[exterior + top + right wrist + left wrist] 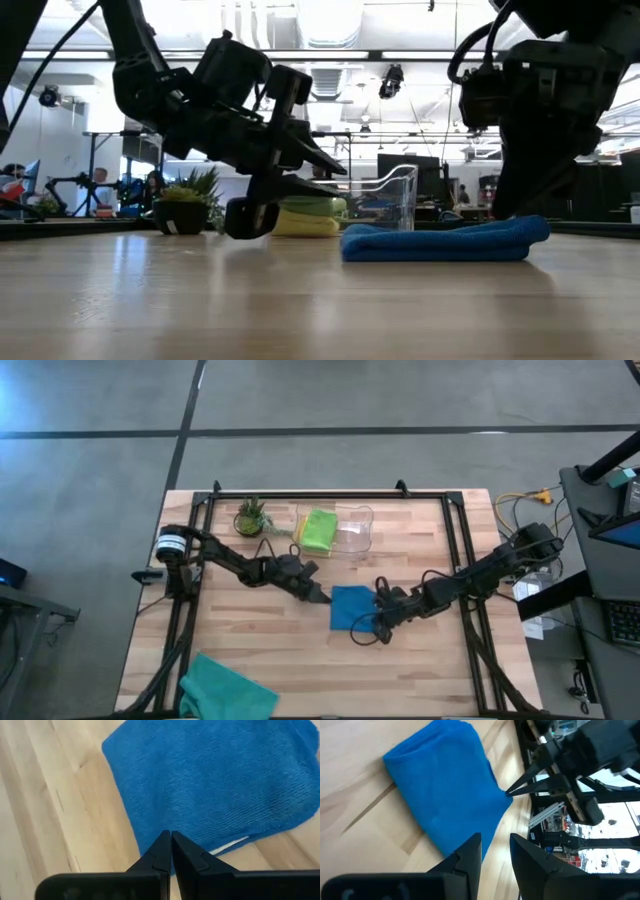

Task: Fold microfiber towels
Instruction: Fold the blue microfiber towel

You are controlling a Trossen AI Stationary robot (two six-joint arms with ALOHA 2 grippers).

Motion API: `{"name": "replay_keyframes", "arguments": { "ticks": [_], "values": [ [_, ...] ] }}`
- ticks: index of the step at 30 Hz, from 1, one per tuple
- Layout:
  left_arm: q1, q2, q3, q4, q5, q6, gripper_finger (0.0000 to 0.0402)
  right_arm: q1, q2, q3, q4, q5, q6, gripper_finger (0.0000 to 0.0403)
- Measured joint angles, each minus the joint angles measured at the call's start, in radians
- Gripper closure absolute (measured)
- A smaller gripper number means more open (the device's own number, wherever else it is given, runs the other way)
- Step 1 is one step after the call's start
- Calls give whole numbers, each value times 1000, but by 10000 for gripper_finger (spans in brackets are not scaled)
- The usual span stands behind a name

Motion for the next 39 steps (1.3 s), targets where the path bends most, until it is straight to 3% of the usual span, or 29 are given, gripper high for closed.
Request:
{"name": "replay_keyframes", "arguments": {
  "ticks": [8,20,28,33,39],
  "values": [
    [-17,0,0,-27,-9,-19,300,0,0,2,19,68,29,394],
    [-33,-2,56,-238,-70,-66,160,0,0,3,41,79,11,394],
    [-35,0,211,-597,-150,-10,157,0,-1,3,51,128,-18,394],
    [-34,7,236,-628,-192,-1,158,-5,0,3,59,152,-65,394],
    [-58,104,308,-621,-162,-49,158,-6,0,3,69,155,-94,394]
  ]
}}
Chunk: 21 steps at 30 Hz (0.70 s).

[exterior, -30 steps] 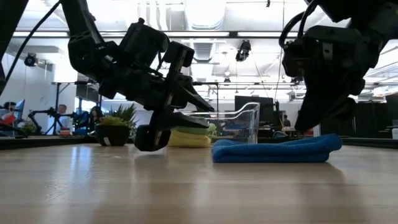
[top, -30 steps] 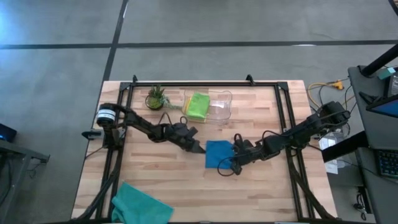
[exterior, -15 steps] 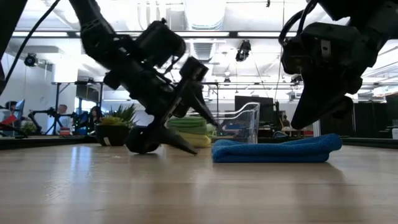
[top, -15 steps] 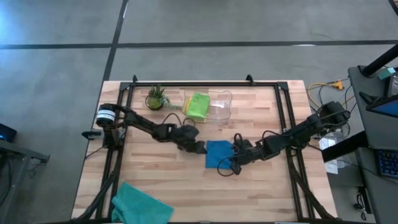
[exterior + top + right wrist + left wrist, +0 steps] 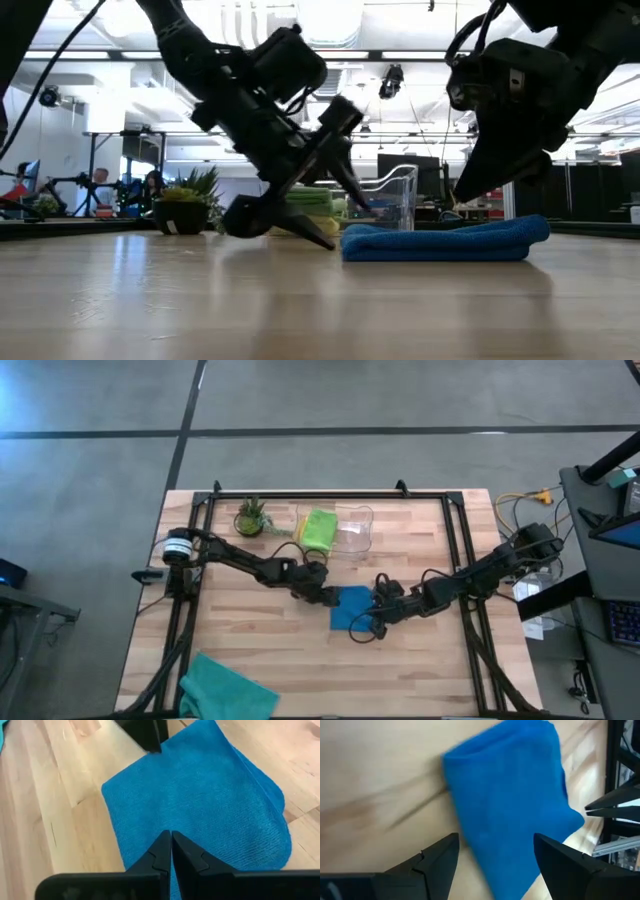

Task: Fold microfiber towels
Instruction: Fold the blue microfiber towel

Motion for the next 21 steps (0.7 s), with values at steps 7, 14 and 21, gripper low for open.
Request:
{"name": "replay_keyframes", "arguments": {
  "ticks": [7,14,21],
  "values": [
    [-7,48,50,9,19,-45,158,6,-6,0,-1,-8,-5,394],
    [-8,60,49,8,-6,-82,198,7,-25,1,-12,-34,-62,394],
    [-25,108,47,42,-9,-70,345,7,-60,1,-36,-34,-97,394]
  ]
}}
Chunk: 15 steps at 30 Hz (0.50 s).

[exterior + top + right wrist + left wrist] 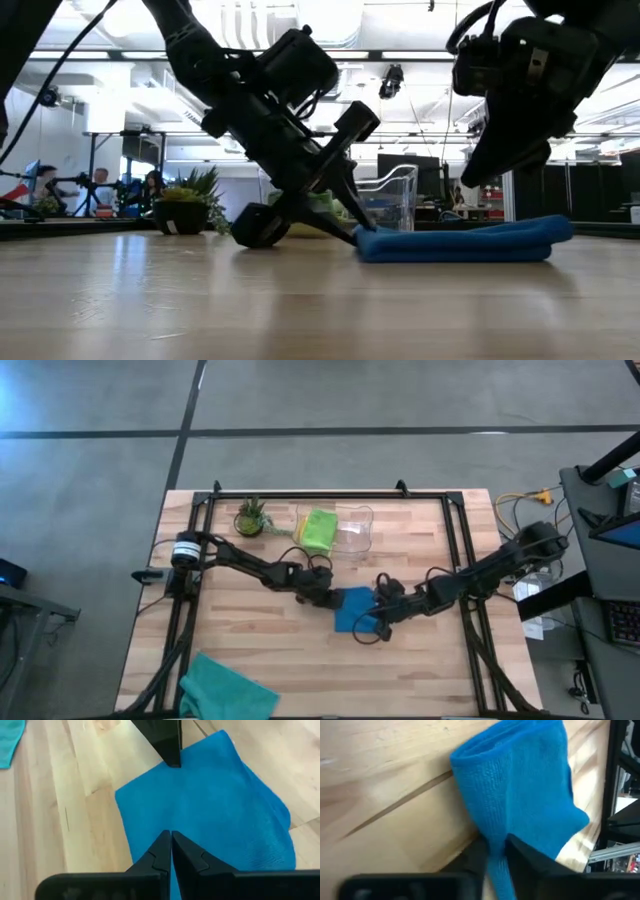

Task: Fold microfiber towels
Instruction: Fold the blue microfiber towel

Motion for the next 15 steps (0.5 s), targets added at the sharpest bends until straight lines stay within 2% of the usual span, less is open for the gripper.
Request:
{"name": "replay_keyframes", "arguments": {
  "ticks": [1,3,11,15],
  "values": [
    [0,5,0,10,0,0,369,0,-7,0,-3,0,-8,394],
    [-1,8,0,25,2,0,392,0,-21,0,-10,0,-16,394],
    [-4,-47,-3,49,-13,32,400,0,-102,0,-125,13,-35,394],
    [-4,-102,-8,30,-13,92,400,5,-150,-1,-197,57,-15,394]
  ]
}}
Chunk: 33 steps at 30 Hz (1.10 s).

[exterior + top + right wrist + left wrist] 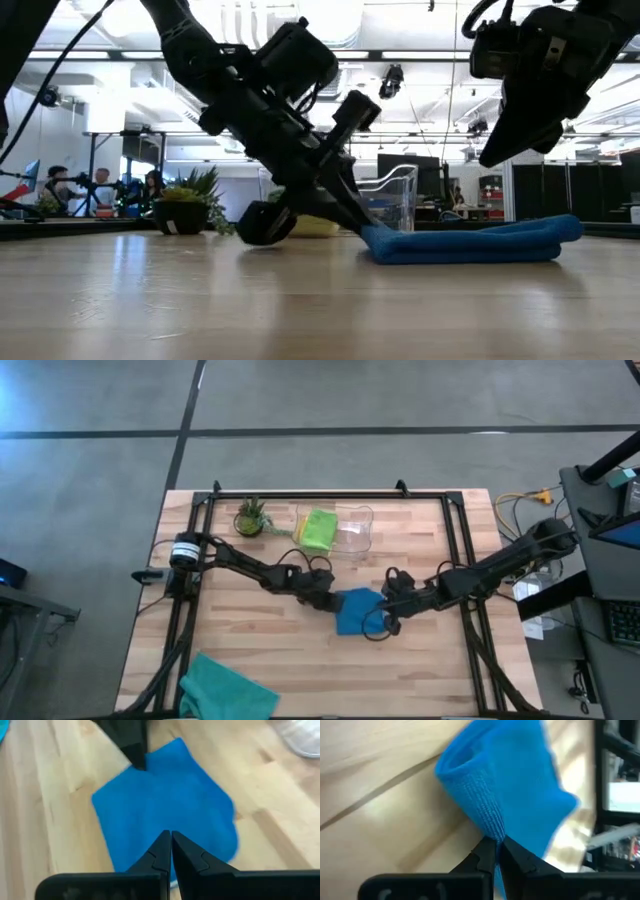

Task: Fold microfiber towels
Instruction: Fold the blue microfiber towel

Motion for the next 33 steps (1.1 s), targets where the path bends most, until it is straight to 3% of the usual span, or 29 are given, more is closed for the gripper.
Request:
{"name": "replay_keyframes", "arguments": {
  "ticks": [8,33],
  "values": [
    [2,-124,-7,-1,7,49,401,2,-63,-14,-31,55,7,394],
    [107,-396,-19,-21,11,106,401,1,-66,-62,-32,56,42,394]
  ]
}}
